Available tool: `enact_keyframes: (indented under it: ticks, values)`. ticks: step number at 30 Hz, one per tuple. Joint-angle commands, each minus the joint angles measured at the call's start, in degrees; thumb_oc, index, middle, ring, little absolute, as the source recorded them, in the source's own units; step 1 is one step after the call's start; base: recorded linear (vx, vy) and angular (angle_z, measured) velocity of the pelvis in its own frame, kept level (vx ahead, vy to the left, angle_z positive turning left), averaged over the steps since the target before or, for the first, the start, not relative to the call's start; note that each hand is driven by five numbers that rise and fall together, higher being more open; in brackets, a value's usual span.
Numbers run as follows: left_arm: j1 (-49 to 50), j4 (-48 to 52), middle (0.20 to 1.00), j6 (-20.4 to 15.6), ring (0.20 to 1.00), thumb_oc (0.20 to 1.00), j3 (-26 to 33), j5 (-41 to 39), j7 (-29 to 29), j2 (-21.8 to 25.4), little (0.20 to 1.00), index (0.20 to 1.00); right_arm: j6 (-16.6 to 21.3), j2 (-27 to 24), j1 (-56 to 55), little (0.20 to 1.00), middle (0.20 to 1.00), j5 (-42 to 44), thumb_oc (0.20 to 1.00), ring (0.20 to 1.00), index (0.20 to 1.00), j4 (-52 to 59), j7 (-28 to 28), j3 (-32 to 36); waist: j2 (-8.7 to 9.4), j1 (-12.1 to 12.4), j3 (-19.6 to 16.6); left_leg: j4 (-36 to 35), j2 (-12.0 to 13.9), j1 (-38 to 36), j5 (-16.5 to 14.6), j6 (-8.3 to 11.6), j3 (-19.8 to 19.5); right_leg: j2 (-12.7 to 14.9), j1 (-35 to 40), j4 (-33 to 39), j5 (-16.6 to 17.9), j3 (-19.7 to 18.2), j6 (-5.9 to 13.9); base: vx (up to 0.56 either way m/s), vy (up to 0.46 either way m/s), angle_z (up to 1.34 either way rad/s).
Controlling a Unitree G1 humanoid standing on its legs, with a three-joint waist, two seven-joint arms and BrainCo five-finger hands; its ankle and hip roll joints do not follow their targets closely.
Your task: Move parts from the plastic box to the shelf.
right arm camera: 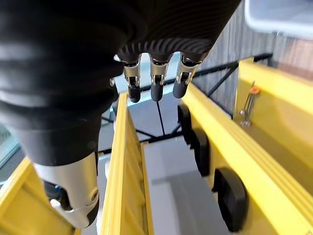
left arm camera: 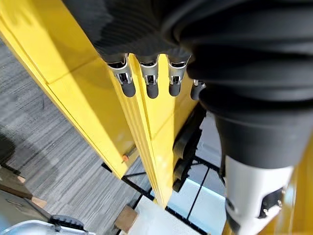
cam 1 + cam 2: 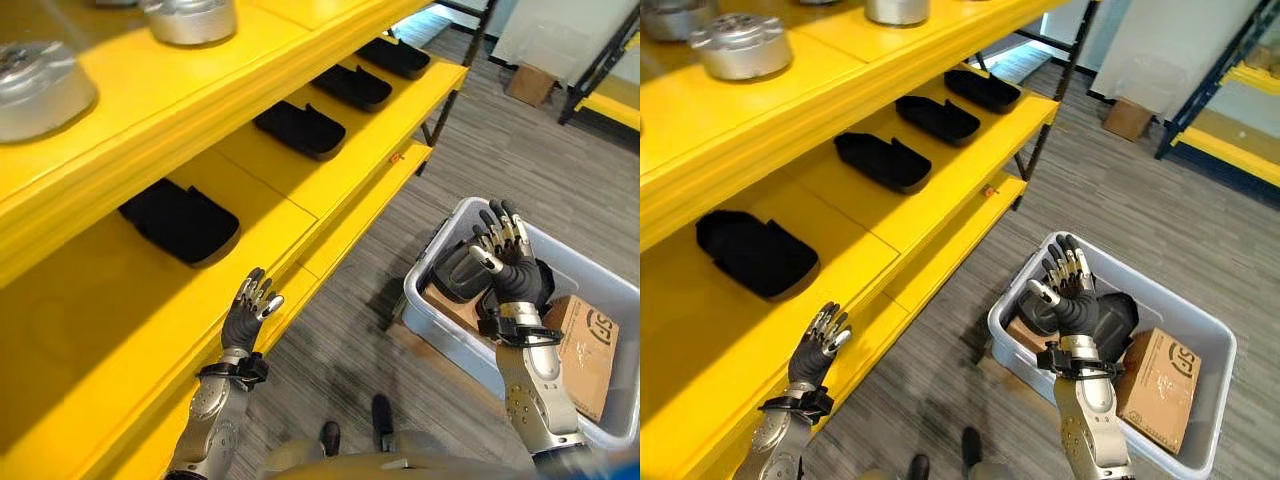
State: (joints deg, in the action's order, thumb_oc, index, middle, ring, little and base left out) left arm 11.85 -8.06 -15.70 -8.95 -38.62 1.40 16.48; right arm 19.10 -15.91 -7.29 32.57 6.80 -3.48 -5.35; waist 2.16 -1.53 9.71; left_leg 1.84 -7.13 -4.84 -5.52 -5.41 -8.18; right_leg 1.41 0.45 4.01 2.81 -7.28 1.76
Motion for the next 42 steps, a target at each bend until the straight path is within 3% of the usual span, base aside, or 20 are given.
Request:
enact_keyframes:
  ticks: [1,4,5,6,7,9,10,13,16,20,21,24,27,28,30,31,33,36,40,42]
  values:
    - [0.0,2.4,1.0,-2.5,1.0,1.0,1.7,2.1,-0.2,1.4,1.0,1.0,2.3,-1.2,3.1,1.0,1.0,1.5,1.0,1.0,1.0,-0.1,0.1,0.9,0.75,0.4,-3.5,-1.2,0.9,6.9,5.1,1.15,2.0,-2.9,-2.3,-6.8,-1.5,-1.8,2.67,0.01,0.114,-0.39]
    - [-0.8,1.9,1.0,-2.9,1.0,1.0,1.8,2.3,-1.2,1.6,1.0,1.0,2.2,-0.7,4.4,1.0,1.0,1.5,1.0,1.0,1.0,-0.4,-0.2,-0.1,0.41,0.0,-2.4,0.5,1.1,7.6,4.0,0.54,4.4,-3.9,-4.8,-9.0,-1.1,-5.2,3.37,-0.03,0.066,-0.77]
    - [-1.3,2.2,1.0,-2.9,1.0,1.0,2.4,2.6,-2.2,2.2,1.0,1.0,2.1,-0.2,5.7,1.0,1.0,1.3,1.0,1.0,1.0,-0.3,-0.6,-0.9,-0.35,1.0,-0.9,1.5,2.3,7.6,2.8,0.12,6.4,-2.5,-7.3,-14.3,-2.5,-0.2,4.25,-0.07,0.035,-0.64]
    - [-1.3,2.2,1.0,-2.9,1.0,1.0,2.4,2.6,-2.2,2.2,1.0,1.0,2.1,-0.2,5.8,1.0,1.0,1.3,1.0,1.0,1.0,-0.3,-0.6,-0.9,-0.31,1.1,-1.1,1.4,2.3,7.9,2.9,0.16,6.5,-2.5,-7.5,-14.3,-2.3,-0.2,4.25,-0.06,0.005,-0.67]
    - [-1.5,2.3,1.0,-2.9,1.0,1.0,2.8,2.5,-3.1,2.8,1.0,1.0,2.0,0.7,6.7,1.0,1.0,1.4,1.0,1.0,1.0,-0.6,-1.0,-2.3,-1.23,2.1,0.5,1.2,4.3,6.5,2.4,0.95,9.5,3.5,-8.7,-16.6,-1.8,10.4,5.78,-0.03,-0.028,-1.12]
    - [-0.7,2.4,1.0,-2.6,1.0,1.0,3.3,2.0,-3.1,2.8,1.0,1.0,1.7,1.0,7.4,1.0,1.0,1.1,1.0,1.0,1.0,-1.0,-1.2,-3.1,-2.15,2.9,1.0,0.3,6.2,5.2,2.4,1.63,12.1,9.9,-9.3,-16.7,0.7,19.1,5.38,0.01,-0.075,-1.63]
    - [0.2,2.4,1.0,-2.3,1.0,1.0,4.3,1.3,-2.8,2.6,1.0,1.0,1.3,0.8,7.9,1.0,1.0,0.4,1.0,1.0,1.0,-1.1,-1.4,-3.0,-2.6,3.0,1.4,-0.8,7.6,3.4,1.8,2.55,14.5,14.9,-9.7,-13.8,3.5,23.2,6.25,0.06,-0.125,-1.2]
    - [0.1,2.0,1.0,-2.1,1.0,1.0,4.4,1.0,-2.3,2.3,1.0,1.0,0.9,0.5,6.9,1.0,1.0,-0.3,1.0,1.0,1.0,-0.2,-1.5,-1.9,-1.18,1.8,1.8,-0.4,7.1,2.6,0.7,3.23,13.9,17.2,-10.0,-10.0,9.0,19.4,8.74,0.11,-0.181,-0.62]
    - [-0.7,0.8,1.0,-2.3,1.0,1.0,4.2,1.7,-2.0,1.3,1.0,1.0,1.0,0.4,5.5,1.0,1.0,0.0,1.0,1.0,1.0,0.0,-1.4,-1.0,0.57,1.3,0.2,-0.8,7.9,1.1,-0.4,4.83,14.0,15.4,-7.8,-6.1,7.9,20.3,8.8,0.18,-0.258,0.1]
    - [-0.7,0.8,1.0,-2.3,1.0,1.0,4.3,1.6,-2.1,0.9,1.0,1.0,1.0,0.3,5.4,1.0,1.0,0.1,1.0,1.0,1.0,0.1,-1.3,-0.7,0.7,1.1,-0.2,-0.6,8.3,0.8,-0.6,5.15,13.9,15.1,-7.5,-6.1,8.1,20.5,8.77,0.08,-0.121,-0.28]
    - [-1.5,0.7,1.0,-2.3,1.0,1.0,3.7,0.7,-1.8,-0.1,1.0,1.0,1.8,-1.2,4.3,1.0,1.0,-0.3,1.0,1.0,1.0,0.5,-1.4,1.3,-0.06,-0.3,-0.9,0.1,11.9,0.2,-0.7,6.95,14.1,12.8,-6.7,-7.3,4.8,21.1,7.65,0.17,-0.341,-0.05]
    - [-2.4,0.5,1.0,-2.2,1.0,1.0,2.7,0.7,-1.5,-0.3,1.0,1.0,2.0,-1.6,3.8,1.0,1.0,-0.4,1.0,1.0,1.0,0.1,-2.1,2.3,-0.67,-1.6,-1.1,1.0,14.3,0.9,0.0,8.42,14.1,11.5,-7.0,-8.2,2.8,21.4,6.44,0.12,-0.295,0.23]
    - [-2.8,1.0,1.0,-2.4,1.0,1.0,2.6,0.4,-1.8,-0.4,1.0,1.0,2.8,-2.5,3.7,1.0,1.0,-0.3,1.0,1.0,1.0,0.7,-2.5,2.5,-1.56,-2.5,-0.2,8.8,17.5,3.3,3.2,10.33,14.0,8.8,-6.6,-8.9,0.4,21.1,4.16,0.07,-0.219,-0.05]
    - [-2.4,1.2,1.0,-2.4,1.0,1.0,2.4,0.1,-1.8,-0.7,1.0,1.0,2.9,-3.1,3.7,1.0,1.0,0.0,1.0,1.0,1.0,0.7,-2.7,2.3,-1.61,-2.1,1.2,17.6,18.2,6.3,5.9,10.88,13.2,7.2,-5.3,-9.1,-1.1,20.6,2.38,0.04,-0.198,-0.13]
    - [-2.1,1.4,1.0,-2.4,1.0,1.0,2.5,-0.1,-2.0,-0.7,1.0,1.0,3.0,-3.3,3.8,1.0,1.0,0.1,1.0,1.0,1.0,1.0,-2.6,2.2,-1.25,-1.8,1.9,21.3,17.7,8.4,7.8,10.87,12.1,7.0,-5.0,-9.0,-1.3,20.4,1.58,0.03,-0.142,-0.26]
    - [-2.2,1.7,1.0,-2.5,1.0,1.0,2.2,-0.3,-2.2,-0.9,1.0,1.0,3.1,-4.0,4.4,1.0,1.0,0.1,1.0,1.0,1.0,1.4,-2.5,2.0,-0.79,-0.7,3.5,27.1,15.1,11.3,9.3,10.96,8.7,6.8,-4.7,-9.2,-1.8,19.5,0.8,0.02,-0.117,-0.38]
    - [-2.4,1.7,1.0,-2.4,1.0,1.0,2.1,-0.4,-2.4,-0.8,1.0,1.0,3.1,-4.2,4.8,1.0,1.0,-0.2,1.0,1.0,1.0,1.5,-2.7,2.0,-0.54,-0.6,3.9,27.6,14.6,13.1,9.4,10.76,7.5,6.9,-5.0,-9.3,-2.1,19.2,0.78,0.04,-0.016,-0.33]
    - [-2.3,2.7,1.0,-2.4,1.0,1.0,2.0,-0.8,-2.4,-0.5,1.0,1.0,3.7,-4.7,5.9,1.0,1.0,-0.6,1.0,1.0,1.0,0.9,-3.4,1.9,-0.36,0.4,4.7,10.6,20.7,14.5,11.5,10.07,7.0,6.9,-4.7,-9.5,-3.4,16.4,2.44,0.16,0.162,-0.24]
    - [-3.6,2.6,1.0,-3.1,1.0,1.0,1.5,-0.8,-2.8,-0.7,1.0,1.0,3.8,-5.4,7.0,1.0,1.0,-1.5,1.0,1.0,1.0,0.3,-4.0,0.4,-2.11,1.5,5.4,-1.4,26.1,15.0,18.0,13.01,5.9,7.3,-5.5,-12.1,-5.4,13.1,4.58,0.16,0.266,-0.74]
    - [-4.6,3.0,1.0,-3.6,1.0,1.0,1.3,-0.7,-2.5,-0.1,1.0,1.0,2.9,-4.5,6.6,1.0,1.0,-2.1,1.0,1.0,1.0,0.5,-3.2,-0.2,-2.58,1.1,5.8,0.8,25.8,12.6,13.5,12.66,8.4,8.3,-7.5,-16.0,-6.1,10.1,5.42,0.21,0.453,-1.29]
